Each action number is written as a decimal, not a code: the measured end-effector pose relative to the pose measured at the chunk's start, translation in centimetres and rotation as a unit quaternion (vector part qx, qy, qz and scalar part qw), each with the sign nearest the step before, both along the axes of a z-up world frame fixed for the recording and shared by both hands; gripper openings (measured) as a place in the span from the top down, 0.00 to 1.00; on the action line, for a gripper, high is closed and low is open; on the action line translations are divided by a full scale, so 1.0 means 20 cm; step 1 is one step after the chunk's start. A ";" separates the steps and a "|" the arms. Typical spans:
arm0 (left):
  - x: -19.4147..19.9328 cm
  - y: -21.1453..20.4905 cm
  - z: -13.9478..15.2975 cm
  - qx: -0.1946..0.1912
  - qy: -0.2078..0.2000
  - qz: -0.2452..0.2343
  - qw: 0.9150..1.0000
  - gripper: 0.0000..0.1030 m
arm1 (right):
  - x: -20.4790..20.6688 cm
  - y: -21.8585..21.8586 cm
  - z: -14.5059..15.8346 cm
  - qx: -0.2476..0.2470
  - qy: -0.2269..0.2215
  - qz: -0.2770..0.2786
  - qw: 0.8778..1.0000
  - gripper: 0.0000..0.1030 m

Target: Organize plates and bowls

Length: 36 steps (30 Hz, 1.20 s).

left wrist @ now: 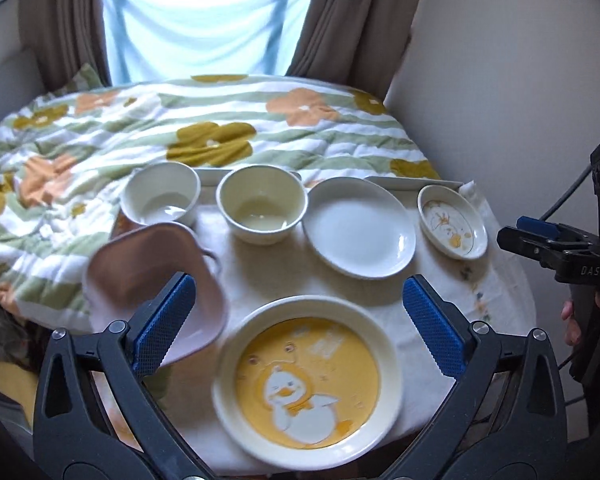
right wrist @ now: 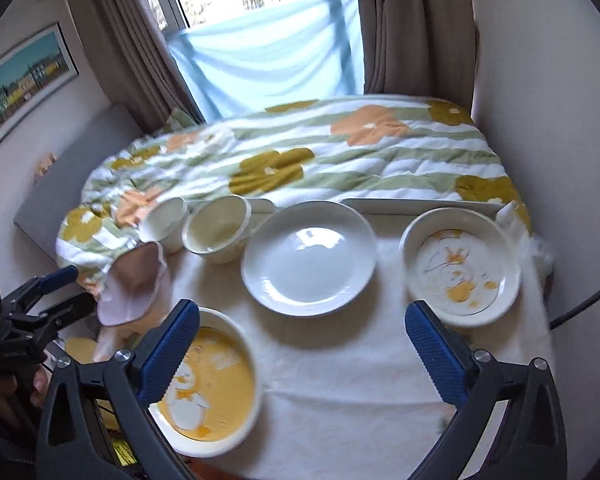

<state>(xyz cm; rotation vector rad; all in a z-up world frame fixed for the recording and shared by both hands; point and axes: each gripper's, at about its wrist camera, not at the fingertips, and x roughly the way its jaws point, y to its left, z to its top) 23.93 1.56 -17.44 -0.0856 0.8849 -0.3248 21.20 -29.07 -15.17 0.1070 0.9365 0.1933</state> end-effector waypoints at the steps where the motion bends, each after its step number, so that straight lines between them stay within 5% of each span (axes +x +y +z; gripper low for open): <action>1: 0.03 -0.03 0.00 -0.002 0.008 0.007 1.000 0.00 | 0.03 -0.03 0.00 -0.005 -0.001 0.004 1.000 0.00; 5: 0.12 -0.14 -0.07 -0.017 0.033 0.041 0.998 0.00 | 0.21 -0.15 -0.01 -0.031 -0.006 0.035 0.999 0.00; 14: 0.38 -0.35 -0.46 -0.068 0.123 0.118 0.983 0.04 | 0.70 -0.31 -0.32 0.001 0.071 0.185 0.980 0.02; 23: 0.54 -0.44 -0.79 -0.057 0.196 0.139 0.969 0.51 | 0.96 -0.21 -0.65 0.011 0.144 0.297 0.944 0.44; 32: 0.57 -0.47 -0.86 -0.036 0.208 0.149 0.966 0.79 | 1.01 -0.14 -0.76 0.022 0.166 0.343 0.924 0.70; 36: 0.58 -0.48 -0.86 -0.024 0.204 0.151 0.967 0.80 | 1.02 -0.14 -0.78 0.005 0.160 0.348 0.924 0.84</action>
